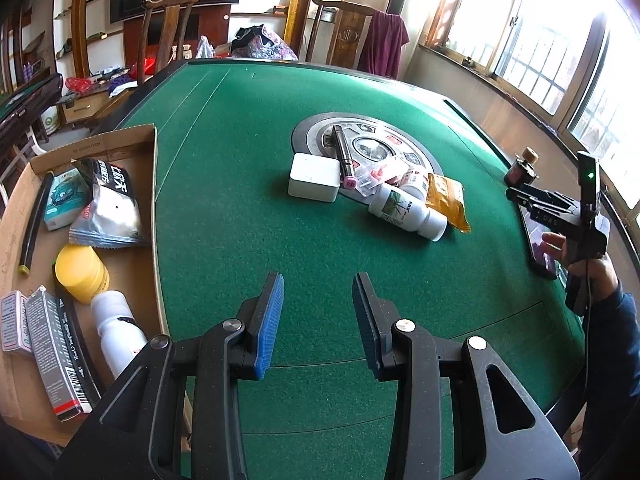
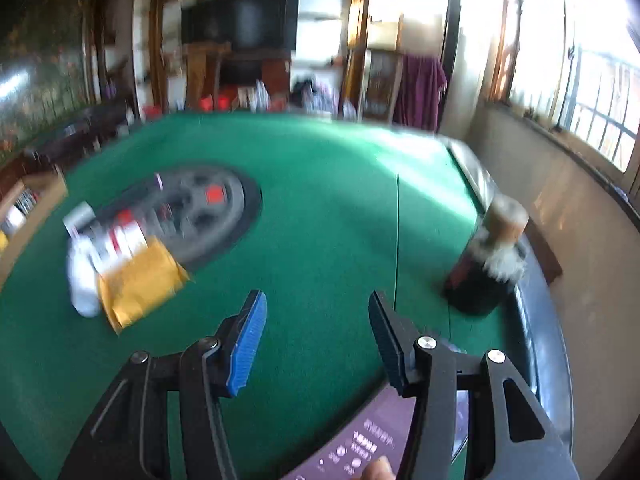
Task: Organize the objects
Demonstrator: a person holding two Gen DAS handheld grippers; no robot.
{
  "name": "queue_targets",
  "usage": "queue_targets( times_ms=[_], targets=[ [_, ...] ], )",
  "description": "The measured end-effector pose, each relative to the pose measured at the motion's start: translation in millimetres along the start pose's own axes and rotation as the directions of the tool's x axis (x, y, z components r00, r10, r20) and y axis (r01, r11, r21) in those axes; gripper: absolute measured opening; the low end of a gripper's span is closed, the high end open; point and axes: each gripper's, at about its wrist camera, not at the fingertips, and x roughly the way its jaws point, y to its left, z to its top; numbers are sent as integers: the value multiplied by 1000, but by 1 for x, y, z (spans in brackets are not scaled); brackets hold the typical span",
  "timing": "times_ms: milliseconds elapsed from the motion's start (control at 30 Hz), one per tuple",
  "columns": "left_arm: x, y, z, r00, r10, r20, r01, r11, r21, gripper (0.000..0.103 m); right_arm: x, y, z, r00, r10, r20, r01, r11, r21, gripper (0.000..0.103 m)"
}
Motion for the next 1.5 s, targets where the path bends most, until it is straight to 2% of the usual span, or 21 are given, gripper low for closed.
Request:
queue_targets(
  times_ms=[67, 167, 400, 533, 600, 667, 900, 1300, 1500],
  targets=[
    [-1, 0, 0, 1000, 2, 3, -2, 1000, 3, 35, -27, -4, 5, 994, 44, 102, -47, 998, 33, 52],
    [1, 3, 0, 1000, 3, 0, -3, 1000, -9, 35, -51, -5, 8, 985, 47, 166, -54, 998, 34, 52],
    [1, 1, -2, 1000, -1, -6, 1, 1000, 0, 35, -38, 0, -4, 994, 23, 107, -24, 1000, 5, 52],
    [1, 4, -2, 1000, 2, -8, -2, 1000, -9, 35, -35, 12, -5, 993, -1, 120, 7, 999, -54, 52],
    [2, 5, -2, 1000, 2, -9, -2, 1000, -11, 35, -24, 16, -7, 996, -31, 84, 39, 995, -94, 52],
    [2, 4, -3, 1000, 1, -12, -1, 1000, -8, 35, -12, 14, -12, 1000, -12, 19, 14, 996, -85, 51],
    [2, 7, -2, 1000, 6, -13, -6, 1000, -16, 35, -54, -1, -1, 984, -7, 180, 6, 1000, 3, 52],
    [3, 5, -3, 1000, 5, -16, -5, 1000, -9, 35, -54, -9, -3, 983, 16, 181, -24, 999, 42, 52],
    [5, 7, -3, 1000, 2, -22, -2, 1000, -11, 35, -44, -4, -4, 989, 30, 147, -35, 999, 33, 52]
  ],
)
